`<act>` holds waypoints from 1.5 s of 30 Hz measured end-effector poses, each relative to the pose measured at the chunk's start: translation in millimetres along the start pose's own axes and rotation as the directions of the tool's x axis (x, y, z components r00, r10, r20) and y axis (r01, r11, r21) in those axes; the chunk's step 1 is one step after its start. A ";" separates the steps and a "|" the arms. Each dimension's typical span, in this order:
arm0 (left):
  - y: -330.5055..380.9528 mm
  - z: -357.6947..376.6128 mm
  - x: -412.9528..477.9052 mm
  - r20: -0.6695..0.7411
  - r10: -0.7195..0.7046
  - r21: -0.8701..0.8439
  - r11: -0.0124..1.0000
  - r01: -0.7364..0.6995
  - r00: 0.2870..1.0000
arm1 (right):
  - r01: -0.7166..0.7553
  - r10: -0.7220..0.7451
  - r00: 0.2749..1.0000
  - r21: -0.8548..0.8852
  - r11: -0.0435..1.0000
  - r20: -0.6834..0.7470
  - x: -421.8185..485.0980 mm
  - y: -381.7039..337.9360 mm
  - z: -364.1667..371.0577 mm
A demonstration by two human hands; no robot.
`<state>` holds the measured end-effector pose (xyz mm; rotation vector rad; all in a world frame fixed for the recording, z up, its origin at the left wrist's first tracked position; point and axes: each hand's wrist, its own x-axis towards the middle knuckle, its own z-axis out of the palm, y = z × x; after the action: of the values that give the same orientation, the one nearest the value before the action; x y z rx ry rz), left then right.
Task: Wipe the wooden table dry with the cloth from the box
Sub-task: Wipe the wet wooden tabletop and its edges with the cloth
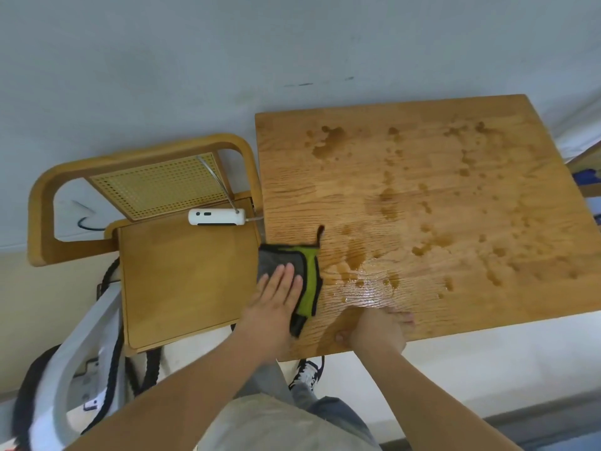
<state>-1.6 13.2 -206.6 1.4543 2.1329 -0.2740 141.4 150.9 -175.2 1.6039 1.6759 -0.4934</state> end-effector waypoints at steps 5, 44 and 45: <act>46.9 9.0 -2.5 -0.021 -0.165 -0.210 0.965 0.157 0.986 | 0.039 -0.040 0.999 -0.048 0.998 -0.030 2.3 10.5 10.5; 68.9 4.9 -2.5 -0.024 0.045 -0.153 0.987 -0.048 0.999 | 0.157 -0.163 0.973 -0.051 0.986 -0.163 43.2 63.2 0.6; 70.8 12.8 -10.9 -0.010 0.155 -0.124 0.980 -0.155 0.988 | 0.155 -0.161 0.973 -0.047 0.987 -0.168 44.0 62.1 1.1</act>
<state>69.7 26.8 -202.3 1.5364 1.9859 -0.0819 204.6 188.6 -194.7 1.5323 1.9414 -0.4128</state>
